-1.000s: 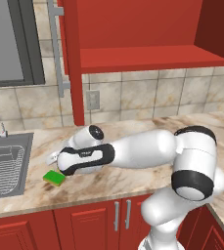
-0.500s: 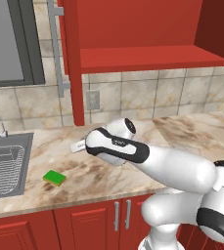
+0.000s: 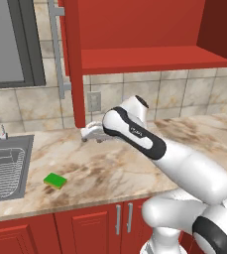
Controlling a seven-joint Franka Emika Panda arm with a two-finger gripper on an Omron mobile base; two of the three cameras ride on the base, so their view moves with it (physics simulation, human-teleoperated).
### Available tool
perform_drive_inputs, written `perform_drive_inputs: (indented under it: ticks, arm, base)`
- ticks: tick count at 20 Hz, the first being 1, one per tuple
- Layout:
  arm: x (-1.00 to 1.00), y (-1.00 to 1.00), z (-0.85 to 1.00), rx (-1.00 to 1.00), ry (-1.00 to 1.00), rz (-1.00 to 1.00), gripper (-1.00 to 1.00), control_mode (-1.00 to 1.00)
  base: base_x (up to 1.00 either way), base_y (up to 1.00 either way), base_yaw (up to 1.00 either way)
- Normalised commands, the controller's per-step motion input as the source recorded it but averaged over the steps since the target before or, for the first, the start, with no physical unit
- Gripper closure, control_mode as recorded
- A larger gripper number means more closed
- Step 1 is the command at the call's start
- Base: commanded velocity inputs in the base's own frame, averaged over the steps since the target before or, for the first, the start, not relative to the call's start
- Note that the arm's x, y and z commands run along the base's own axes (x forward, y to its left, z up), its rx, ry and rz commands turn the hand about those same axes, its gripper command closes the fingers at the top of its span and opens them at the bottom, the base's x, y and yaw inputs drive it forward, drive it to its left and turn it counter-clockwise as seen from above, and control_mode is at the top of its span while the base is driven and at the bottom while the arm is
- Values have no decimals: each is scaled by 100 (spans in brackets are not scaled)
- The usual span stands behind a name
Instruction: Open the cabinet. Pick the sponge and place it next to the sink. Then close the cabinet.
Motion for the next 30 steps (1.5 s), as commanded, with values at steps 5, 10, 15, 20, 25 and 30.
perform_drive_inputs:
  ticks: [5,10,15,20,25,30]
  arm:
    - [-59,-69,3,-1,-4,-7,-100,-100]
    - [-66,-80,18,0,-12,-11,-100,-100]
    - [-88,-49,62,0,-10,-8,-100,-100]
    - [-94,-40,67,0,-8,-8,-100,-100]
    - [-84,-19,72,-8,-5,-5,-100,-100]
    - [-83,-1,80,-14,-2,-4,-100,-100]
  base:
    - [0,0,0]
    - [0,0,0]
    - [0,0,0]
    - [0,0,0]
    - [0,0,0]
    - [0,0,0]
